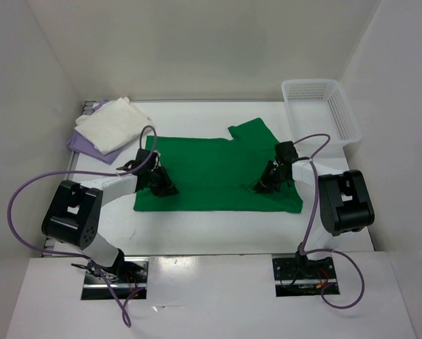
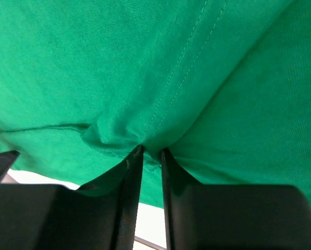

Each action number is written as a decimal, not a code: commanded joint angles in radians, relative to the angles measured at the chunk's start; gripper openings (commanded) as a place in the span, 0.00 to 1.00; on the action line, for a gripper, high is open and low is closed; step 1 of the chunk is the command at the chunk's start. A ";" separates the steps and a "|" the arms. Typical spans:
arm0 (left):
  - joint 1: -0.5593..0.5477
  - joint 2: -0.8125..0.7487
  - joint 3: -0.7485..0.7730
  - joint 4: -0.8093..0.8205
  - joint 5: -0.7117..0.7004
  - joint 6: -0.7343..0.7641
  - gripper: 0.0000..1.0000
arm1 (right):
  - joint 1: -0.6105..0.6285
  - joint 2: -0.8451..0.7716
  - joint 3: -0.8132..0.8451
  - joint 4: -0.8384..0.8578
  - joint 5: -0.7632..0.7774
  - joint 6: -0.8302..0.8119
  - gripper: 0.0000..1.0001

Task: Fold and stack the t-shirts
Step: Fold the flattened tshirt in 1/3 of the way

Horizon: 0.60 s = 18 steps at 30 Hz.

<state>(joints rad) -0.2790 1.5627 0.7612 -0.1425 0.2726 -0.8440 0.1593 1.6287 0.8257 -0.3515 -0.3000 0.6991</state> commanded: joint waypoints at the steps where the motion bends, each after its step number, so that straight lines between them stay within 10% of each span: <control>1: 0.021 0.002 -0.031 0.047 -0.027 -0.003 0.23 | 0.003 0.031 0.050 0.048 -0.007 0.000 0.24; 14: 0.031 -0.064 -0.060 0.009 -0.072 0.006 0.23 | 0.025 0.212 0.344 0.060 -0.083 0.010 0.15; 18: 0.031 -0.084 -0.040 0.000 -0.063 0.006 0.23 | 0.045 0.273 0.443 0.045 -0.131 0.030 0.36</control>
<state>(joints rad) -0.2512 1.5177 0.7017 -0.1352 0.2142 -0.8425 0.1787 1.8782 1.1965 -0.3302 -0.3847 0.7189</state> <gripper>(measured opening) 0.226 0.311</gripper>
